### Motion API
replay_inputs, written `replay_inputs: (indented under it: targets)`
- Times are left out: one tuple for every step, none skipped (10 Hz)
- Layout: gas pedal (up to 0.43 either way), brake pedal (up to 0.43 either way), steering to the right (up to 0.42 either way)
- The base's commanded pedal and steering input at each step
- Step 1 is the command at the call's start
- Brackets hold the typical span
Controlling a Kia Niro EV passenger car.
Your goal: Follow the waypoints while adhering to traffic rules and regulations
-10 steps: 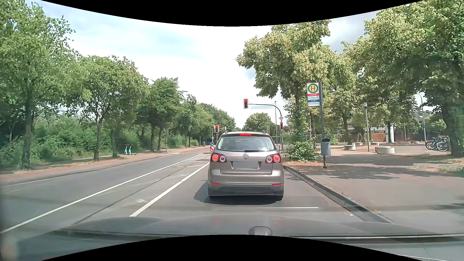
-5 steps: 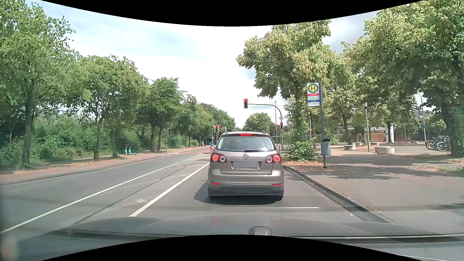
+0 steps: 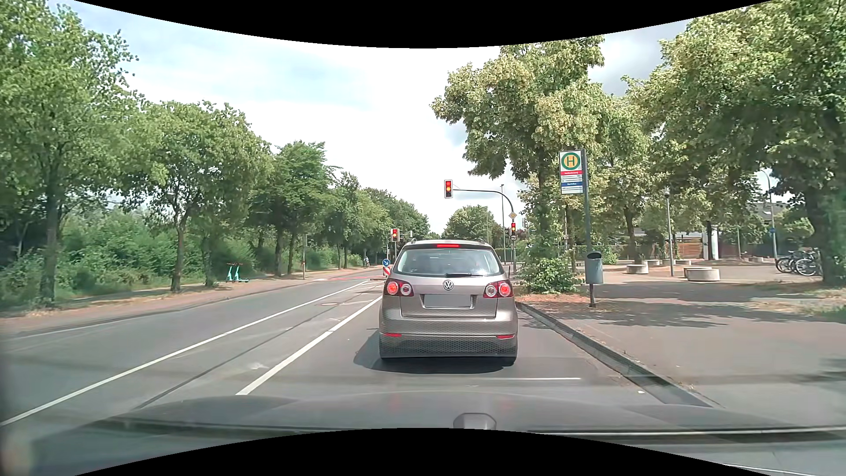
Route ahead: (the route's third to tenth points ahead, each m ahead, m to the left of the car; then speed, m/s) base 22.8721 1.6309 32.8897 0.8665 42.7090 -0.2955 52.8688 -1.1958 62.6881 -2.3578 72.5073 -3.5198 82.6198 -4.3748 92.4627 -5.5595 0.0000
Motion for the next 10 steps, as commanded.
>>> replay_inputs:
  targets:
    - [0.000, 0.207, -0.007]
    - [0.000, 0.146, -0.007]
    - [0.000, 0.116, -0.007]
    - [0.000, 0.098, -0.007]
    - [0.000, 0.085, -0.007]
    - [0.000, 0.110, -0.007]
    - [0.000, 0.110, -0.007]
    - [0.000, 0.110, -0.007]
    - [0.000, 0.116, -0.007]
    - [0.000, 0.116, -0.007]
